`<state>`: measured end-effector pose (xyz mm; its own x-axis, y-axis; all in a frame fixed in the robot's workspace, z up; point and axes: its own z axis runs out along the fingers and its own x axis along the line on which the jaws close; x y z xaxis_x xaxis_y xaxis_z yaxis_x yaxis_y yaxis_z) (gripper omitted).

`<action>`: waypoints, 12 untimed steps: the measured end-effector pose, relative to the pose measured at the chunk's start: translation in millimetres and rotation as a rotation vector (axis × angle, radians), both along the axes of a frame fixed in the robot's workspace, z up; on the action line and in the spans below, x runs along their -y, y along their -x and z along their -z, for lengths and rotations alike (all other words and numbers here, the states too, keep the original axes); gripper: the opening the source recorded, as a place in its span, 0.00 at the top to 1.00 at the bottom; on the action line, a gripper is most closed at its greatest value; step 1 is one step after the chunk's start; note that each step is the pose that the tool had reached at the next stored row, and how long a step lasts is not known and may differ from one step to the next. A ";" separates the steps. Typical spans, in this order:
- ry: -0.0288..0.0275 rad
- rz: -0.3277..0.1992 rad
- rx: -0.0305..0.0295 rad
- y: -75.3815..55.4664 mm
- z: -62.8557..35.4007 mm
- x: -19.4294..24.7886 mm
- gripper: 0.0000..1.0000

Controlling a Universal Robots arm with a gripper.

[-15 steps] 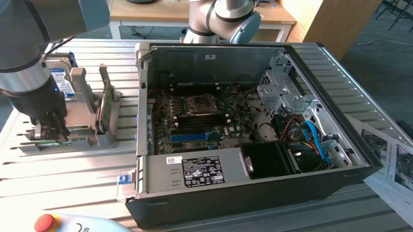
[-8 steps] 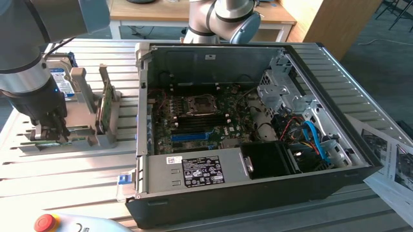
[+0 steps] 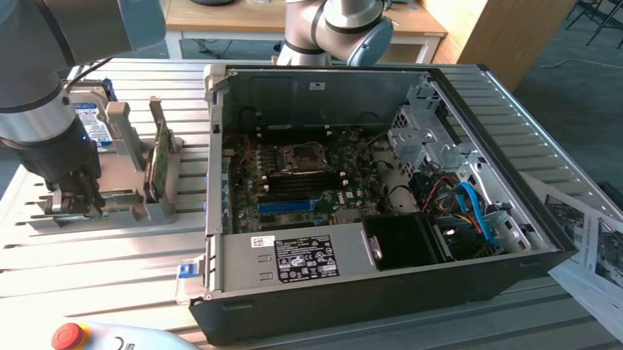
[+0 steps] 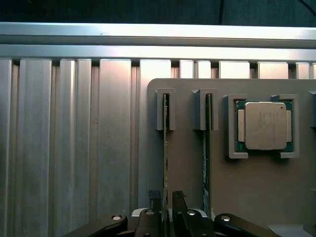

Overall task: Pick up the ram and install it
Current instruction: 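Pick up the ram and move it above insertion slot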

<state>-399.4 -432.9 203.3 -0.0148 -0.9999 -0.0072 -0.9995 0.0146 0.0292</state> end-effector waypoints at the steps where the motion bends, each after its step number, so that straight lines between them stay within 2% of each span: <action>1: -0.0001 0.000 0.0000 0.0 0.0 0.0 0.76; 12: 0.0003 -0.002 0.0000 -0.5 1.8 0.1 0.76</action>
<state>-398.9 -432.9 201.5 -0.0132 -0.9999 -0.0068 -0.9995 0.0130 0.0292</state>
